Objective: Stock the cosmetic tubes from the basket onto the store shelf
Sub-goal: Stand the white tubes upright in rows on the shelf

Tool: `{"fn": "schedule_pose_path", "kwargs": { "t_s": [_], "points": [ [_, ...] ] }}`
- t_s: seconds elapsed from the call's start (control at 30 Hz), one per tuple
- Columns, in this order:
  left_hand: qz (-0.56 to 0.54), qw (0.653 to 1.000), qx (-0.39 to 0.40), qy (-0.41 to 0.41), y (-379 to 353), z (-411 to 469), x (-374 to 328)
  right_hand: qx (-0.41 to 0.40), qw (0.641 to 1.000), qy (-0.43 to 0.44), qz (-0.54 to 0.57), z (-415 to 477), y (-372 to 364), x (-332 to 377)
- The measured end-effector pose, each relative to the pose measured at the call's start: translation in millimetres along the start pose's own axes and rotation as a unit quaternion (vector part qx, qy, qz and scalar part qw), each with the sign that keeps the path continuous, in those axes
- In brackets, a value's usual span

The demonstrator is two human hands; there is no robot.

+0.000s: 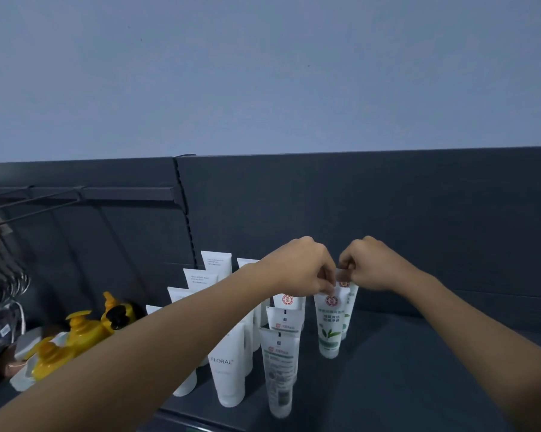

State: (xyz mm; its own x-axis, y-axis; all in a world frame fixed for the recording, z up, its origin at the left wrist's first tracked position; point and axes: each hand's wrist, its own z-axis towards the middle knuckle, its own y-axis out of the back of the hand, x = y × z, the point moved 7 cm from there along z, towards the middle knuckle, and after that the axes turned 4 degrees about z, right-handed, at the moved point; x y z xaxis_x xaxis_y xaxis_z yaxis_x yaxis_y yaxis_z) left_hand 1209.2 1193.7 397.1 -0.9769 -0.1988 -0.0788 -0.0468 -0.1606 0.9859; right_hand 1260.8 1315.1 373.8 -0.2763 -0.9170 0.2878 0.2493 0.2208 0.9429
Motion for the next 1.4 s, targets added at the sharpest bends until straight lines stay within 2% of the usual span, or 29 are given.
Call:
{"fn": "schedule_pose_path", "kwargs": {
  "t_s": [0.37, 1.03, 1.2, 1.4],
  "points": [
    [-0.034, 0.999, 0.014, 0.005, -23.7, 7.5, 6.2, 0.011, 1.0, -0.002, 0.0, 15.3, -19.9, -2.9],
    [-0.084, 0.996, -0.024, 0.024, -25.8, 2.0, 20.8, 0.013, 0.999, -0.027, 0.009, 11.4, -14.4, 5.8],
    [-0.066, 0.994, -0.073, 0.043, 4.0, -19.3, 43.3, -0.044, 0.999, -0.023, -0.02, 6.2, 4.6, 36.4],
    [-0.06, 0.99, -0.113, 0.062, 43.0, -71.2, 81.5, -0.085, 0.993, 0.013, -0.08, -2.4, 19.8, 110.4]
  ]
}}
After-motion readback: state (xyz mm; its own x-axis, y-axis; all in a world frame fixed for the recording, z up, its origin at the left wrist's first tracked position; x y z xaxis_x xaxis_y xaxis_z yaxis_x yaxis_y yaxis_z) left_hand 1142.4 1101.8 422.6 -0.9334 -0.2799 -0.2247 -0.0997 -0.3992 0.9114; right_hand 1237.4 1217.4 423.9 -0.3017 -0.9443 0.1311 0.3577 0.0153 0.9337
